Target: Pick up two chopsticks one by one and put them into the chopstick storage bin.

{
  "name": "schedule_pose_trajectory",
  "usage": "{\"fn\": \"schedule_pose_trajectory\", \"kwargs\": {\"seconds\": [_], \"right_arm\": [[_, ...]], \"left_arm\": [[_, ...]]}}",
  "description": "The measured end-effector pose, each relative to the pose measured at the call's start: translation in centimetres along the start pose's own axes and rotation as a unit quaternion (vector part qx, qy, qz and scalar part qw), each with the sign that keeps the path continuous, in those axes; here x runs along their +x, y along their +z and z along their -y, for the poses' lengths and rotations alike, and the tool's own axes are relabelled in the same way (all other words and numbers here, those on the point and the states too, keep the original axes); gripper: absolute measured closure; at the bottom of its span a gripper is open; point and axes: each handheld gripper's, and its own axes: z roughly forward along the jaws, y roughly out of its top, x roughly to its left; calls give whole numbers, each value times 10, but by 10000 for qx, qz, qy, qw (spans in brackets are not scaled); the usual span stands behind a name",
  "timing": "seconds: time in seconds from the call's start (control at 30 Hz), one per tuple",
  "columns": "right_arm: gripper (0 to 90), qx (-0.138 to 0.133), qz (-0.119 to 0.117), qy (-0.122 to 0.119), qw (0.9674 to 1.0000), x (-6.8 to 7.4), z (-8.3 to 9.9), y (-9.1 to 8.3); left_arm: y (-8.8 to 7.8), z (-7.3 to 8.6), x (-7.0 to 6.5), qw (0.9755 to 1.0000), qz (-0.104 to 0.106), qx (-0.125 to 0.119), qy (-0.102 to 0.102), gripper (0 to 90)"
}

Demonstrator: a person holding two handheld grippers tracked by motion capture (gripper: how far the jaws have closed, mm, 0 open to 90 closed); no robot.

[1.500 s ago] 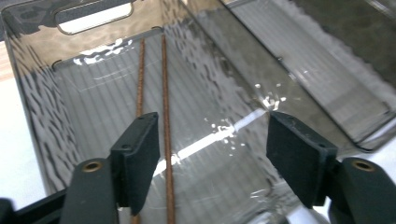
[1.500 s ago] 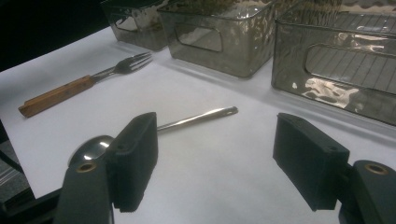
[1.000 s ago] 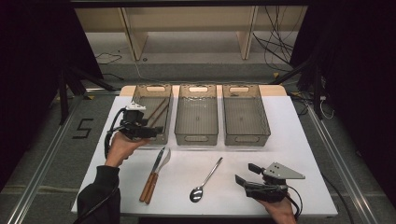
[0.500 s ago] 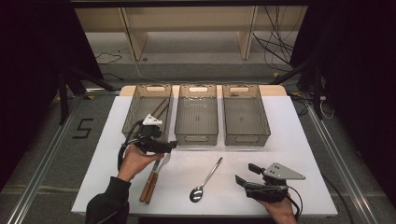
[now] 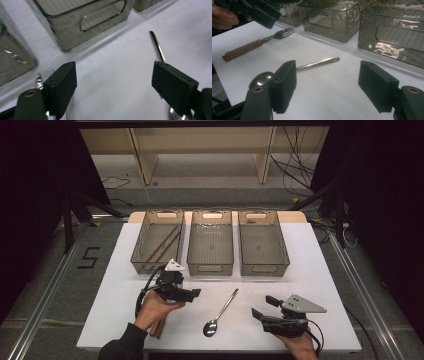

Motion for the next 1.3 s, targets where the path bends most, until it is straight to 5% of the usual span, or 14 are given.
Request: {"fn": "schedule_pose_trajectory", "kwargs": {"seconds": [0.63, 1.3], "right_arm": [[314, 24, 5, -5, 10000, 1, 1, 1], [314, 26, 22, 55, 10000, -3, 3, -1]], "left_arm": [[13, 17, -40, 9993, 252, 162, 214, 183], [28, 23, -62, 9984, 288, 349, 337, 171]]}}
